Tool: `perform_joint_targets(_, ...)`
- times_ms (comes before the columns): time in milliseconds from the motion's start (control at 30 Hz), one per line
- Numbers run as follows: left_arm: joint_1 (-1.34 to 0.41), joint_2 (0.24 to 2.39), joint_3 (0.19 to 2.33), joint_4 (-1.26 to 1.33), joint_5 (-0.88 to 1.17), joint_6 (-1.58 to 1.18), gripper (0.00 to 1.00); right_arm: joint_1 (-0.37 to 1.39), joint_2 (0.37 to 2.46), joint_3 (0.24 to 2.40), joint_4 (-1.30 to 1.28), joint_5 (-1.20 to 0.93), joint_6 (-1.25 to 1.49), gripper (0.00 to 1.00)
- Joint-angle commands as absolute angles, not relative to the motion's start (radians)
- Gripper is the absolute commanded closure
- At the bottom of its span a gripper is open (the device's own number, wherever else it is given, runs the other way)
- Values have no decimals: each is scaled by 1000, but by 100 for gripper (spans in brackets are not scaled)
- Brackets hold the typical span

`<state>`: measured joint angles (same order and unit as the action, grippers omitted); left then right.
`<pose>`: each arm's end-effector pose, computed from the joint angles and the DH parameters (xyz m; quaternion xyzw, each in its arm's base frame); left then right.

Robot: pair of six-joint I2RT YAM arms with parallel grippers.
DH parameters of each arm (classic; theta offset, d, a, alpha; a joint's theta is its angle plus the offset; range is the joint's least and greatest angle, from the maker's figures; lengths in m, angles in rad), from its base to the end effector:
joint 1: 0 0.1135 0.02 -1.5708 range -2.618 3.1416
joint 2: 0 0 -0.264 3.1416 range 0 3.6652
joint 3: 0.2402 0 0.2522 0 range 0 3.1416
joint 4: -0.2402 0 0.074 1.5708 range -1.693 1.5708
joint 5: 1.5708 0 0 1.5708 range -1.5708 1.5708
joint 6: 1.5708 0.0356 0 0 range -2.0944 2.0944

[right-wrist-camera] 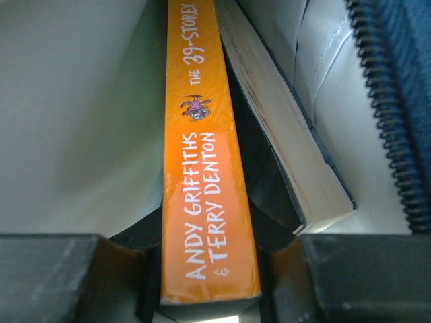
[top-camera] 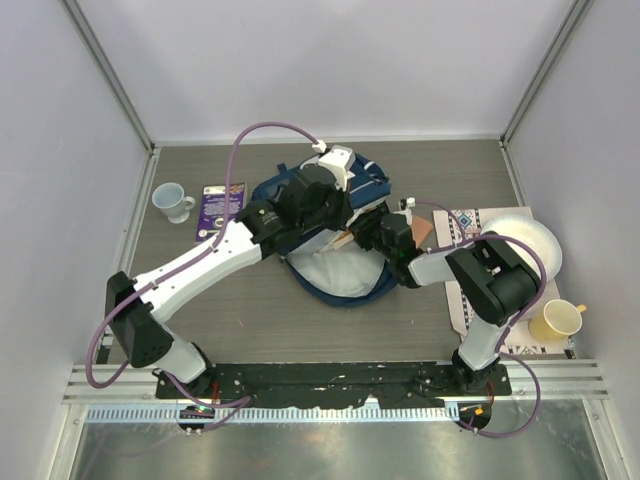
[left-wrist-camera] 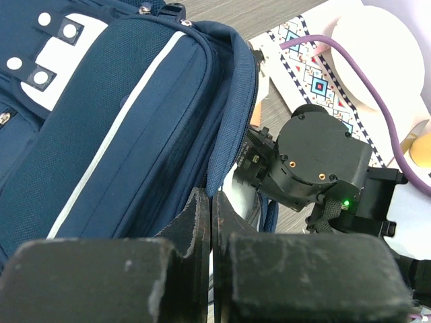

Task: Pack the student bag
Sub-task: Place the book in the student bag.

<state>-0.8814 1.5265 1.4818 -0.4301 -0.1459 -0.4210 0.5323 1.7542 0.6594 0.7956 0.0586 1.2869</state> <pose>0.2284 -0.2690 0.3763 0.1573 0.8375 -0.2655 0.4510 0.2926 0.1699 0.1505 0.3125 0.7413 0.4540 0.3831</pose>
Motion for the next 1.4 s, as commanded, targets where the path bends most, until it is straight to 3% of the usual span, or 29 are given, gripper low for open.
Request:
perform_joint_targets(0,-884,1445,1491,-293,-178,-442,100,545,1726,629,861,43,1296,70)
perform_joint_targets(133,-882,1457,1486,-291,-176,-443,100,545,1669,595,738,14,1238,51)
perform_joint_targets(533,-884,1476,1480,-293,-186,-436,100,537,1608,528,658,-127,1239,36)
perform_joint_targets(767,-884,1482,1476,-288,-189,-436,100,537,1516,497,568,-129,1241,35)
perform_joint_targets(867,-882,1483,1476,-284,-183,-439,100,535,1509,477,581,-115,1250,42)
perform_joint_targets(900,-882,1483,1473,-279,-183,-439,100,535,1522,476,597,-110,1255,66)
perform_joint_targets(933,-884,1485,1473,-278,-180,-440,100,534,1531,476,636,-115,1261,82)
perform_joint_targets(1000,-882,1486,1473,-278,-175,-442,100,531,1564,486,666,-126,1278,99)
perform_joint_targets(1367,-882,1489,1471,-278,-147,-439,100,531,1755,770,724,-37,1305,99)
